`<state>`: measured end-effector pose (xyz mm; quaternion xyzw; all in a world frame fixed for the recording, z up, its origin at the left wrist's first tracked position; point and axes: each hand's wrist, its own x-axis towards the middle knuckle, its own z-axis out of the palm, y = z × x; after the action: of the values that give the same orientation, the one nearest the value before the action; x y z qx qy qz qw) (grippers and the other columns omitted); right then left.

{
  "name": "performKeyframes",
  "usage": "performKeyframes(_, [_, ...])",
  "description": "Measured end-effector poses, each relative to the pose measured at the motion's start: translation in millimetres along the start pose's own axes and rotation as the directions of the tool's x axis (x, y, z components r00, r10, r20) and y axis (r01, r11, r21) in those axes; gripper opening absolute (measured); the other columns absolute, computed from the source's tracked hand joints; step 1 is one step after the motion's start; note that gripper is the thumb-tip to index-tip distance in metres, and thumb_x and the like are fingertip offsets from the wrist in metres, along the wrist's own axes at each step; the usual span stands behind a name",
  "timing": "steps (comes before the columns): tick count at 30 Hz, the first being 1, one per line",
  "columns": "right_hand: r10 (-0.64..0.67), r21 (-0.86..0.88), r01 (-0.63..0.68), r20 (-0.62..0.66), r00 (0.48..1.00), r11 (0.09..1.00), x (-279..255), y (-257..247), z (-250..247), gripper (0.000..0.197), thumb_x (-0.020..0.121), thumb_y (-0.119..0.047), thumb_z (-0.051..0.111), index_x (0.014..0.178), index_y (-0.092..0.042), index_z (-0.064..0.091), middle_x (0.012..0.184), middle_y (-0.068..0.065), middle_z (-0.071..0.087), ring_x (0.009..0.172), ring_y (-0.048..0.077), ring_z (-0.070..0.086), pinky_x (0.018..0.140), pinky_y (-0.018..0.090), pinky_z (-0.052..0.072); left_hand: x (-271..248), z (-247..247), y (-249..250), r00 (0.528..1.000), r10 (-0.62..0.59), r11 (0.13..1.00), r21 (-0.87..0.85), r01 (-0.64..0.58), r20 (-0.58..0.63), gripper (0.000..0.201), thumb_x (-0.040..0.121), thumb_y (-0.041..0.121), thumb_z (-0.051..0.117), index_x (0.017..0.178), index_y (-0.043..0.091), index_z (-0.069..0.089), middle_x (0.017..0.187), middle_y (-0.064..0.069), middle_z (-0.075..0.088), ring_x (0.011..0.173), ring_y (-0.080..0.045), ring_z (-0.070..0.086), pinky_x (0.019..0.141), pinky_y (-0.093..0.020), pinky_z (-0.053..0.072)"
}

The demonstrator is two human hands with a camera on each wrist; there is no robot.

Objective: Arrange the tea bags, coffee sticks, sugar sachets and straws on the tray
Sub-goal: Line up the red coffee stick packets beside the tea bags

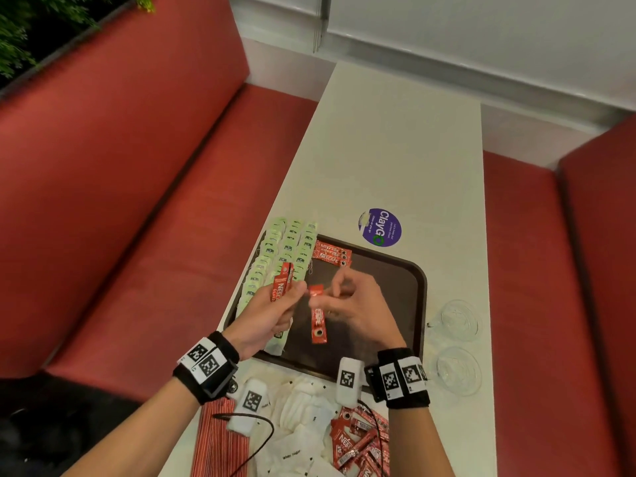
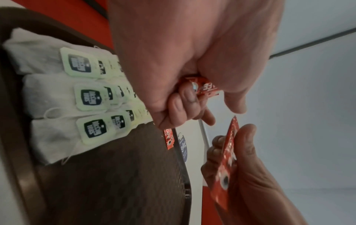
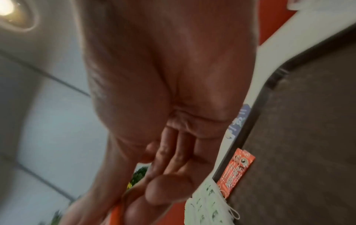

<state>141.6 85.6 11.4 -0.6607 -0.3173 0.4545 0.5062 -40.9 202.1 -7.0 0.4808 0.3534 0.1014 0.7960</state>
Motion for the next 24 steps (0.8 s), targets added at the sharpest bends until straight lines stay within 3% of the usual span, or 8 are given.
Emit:
performKeyframes(4, [0.0, -0.113, 0.006, 0.048, 0.999, 0.994, -1, 0, 1, 0.05, 0.079, -0.023, 0.099, 0.086, -0.001, 0.054, 0.078, 0.009, 0.077, 0.069, 0.019, 0.072, 0.067, 0.037, 0.059, 3, 5, 9, 0.996, 0.06, 0.986, 0.16, -0.048, -0.071, 0.033, 0.095, 0.042, 0.076, 0.095, 0.01, 0.068, 0.067, -0.003, 0.04, 0.057, -0.014, 0.031, 0.063, -0.033, 0.034])
performKeyframes(7, [0.038, -0.03, -0.038, 0.0, 0.999, 0.999, -1, 6, 1, 0.046, 0.082, -0.025, 0.097, 0.095, -0.004, 0.058, 0.092, 0.011, 0.081, 0.083, 0.03, 0.079, 0.077, 0.043, 0.065, 4, 13, 18, 0.963, 0.163, 0.973, 0.199, -0.12, -0.216, 0.025, 0.098, 0.034, 0.076, 0.093, 0.009, 0.075, 0.059, 0.012, 0.051, 0.051, -0.006, 0.041, 0.057, -0.038, 0.038])
performKeyframes(11, [0.065, 0.18, -0.058, -0.034, 0.997, 0.982, -5, 21, 1, 0.03, 0.092, -0.011, 0.087, 0.111, 0.0, 0.067, 0.095, 0.023, 0.079, 0.087, 0.038, 0.079, 0.081, 0.044, 0.063, 7, 23, 26, 0.901, 0.201, 0.975, 0.17, -0.145, -0.384, 0.021, 0.103, 0.024, 0.072, 0.104, 0.004, 0.077, 0.065, 0.004, 0.068, 0.057, 0.006, 0.056, 0.084, -0.059, 0.051])
performKeyframes(15, [0.074, 0.321, -0.005, -0.203, 0.976, 0.947, 0, 34, -6, 0.021, 0.092, -0.005, 0.084, 0.113, -0.003, 0.078, 0.099, 0.026, 0.079, 0.089, 0.032, 0.076, 0.091, 0.044, 0.061, 5, 30, 22, 0.892, 0.184, 0.982, 0.118, -0.148, -0.412, 0.022, 0.106, 0.021, 0.068, 0.112, 0.001, 0.075, 0.071, -0.009, 0.057, 0.074, -0.039, 0.058, 0.102, -0.07, 0.043])
performKeyframes(16, [0.076, 0.33, 0.0, -0.218, 0.973, 0.944, 2, 36, -9, 0.021, 0.092, -0.004, 0.084, 0.113, -0.004, 0.079, 0.101, 0.025, 0.08, 0.091, 0.031, 0.076, 0.092, 0.042, 0.061, 5, 29, 18, 0.899, 0.16, 0.987, 0.096, -0.133, -0.409, 0.023, 0.106, 0.023, 0.068, 0.115, 0.003, 0.076, 0.088, -0.009, 0.061, 0.083, -0.047, 0.052, 0.097, -0.067, 0.047])
performKeyframes(17, [0.074, 0.325, 0.004, -0.226, 0.971, 0.946, 5, 37, -12, 0.022, 0.092, -0.004, 0.083, 0.115, -0.005, 0.08, 0.104, 0.023, 0.08, 0.094, 0.031, 0.077, 0.093, 0.041, 0.062, 7, 27, 14, 0.909, 0.127, 0.992, 0.074, -0.106, -0.396, 0.023, 0.106, 0.026, 0.068, 0.117, 0.007, 0.076, 0.074, -0.01, 0.062, 0.073, -0.049, 0.046, 0.081, -0.061, 0.054])
performKeyframes(19, [0.068, 0.272, 0.009, -0.273, 0.96, 0.962, 14, 41, -20, 0.024, 0.093, -0.003, 0.082, 0.117, -0.007, 0.081, 0.108, 0.017, 0.081, 0.1, 0.031, 0.079, 0.096, 0.039, 0.064, 10, 19, 4, 0.928, 0.045, 0.999, 0.011, -0.045, -0.37, 0.018, 0.105, 0.03, 0.069, 0.109, 0.013, 0.071, 0.055, 0.012, 0.038, 0.054, -0.021, 0.03, 0.052, -0.033, 0.038])
performKeyframes(24, [0.069, -0.035, -0.112, -0.597, 0.799, 0.993, 49, 68, -32, 0.021, 0.095, -0.006, 0.081, 0.102, -0.026, 0.084, 0.091, -0.004, 0.082, 0.086, 0.012, 0.08, 0.097, 0.041, 0.064, 10, 2, -10, 0.972, -0.083, 0.991, -0.119, 0.057, -0.222, 0.016, 0.106, 0.025, 0.067, 0.11, 0.015, 0.054, 0.074, 0.008, 0.036, 0.06, -0.01, 0.026, 0.054, -0.026, 0.025])
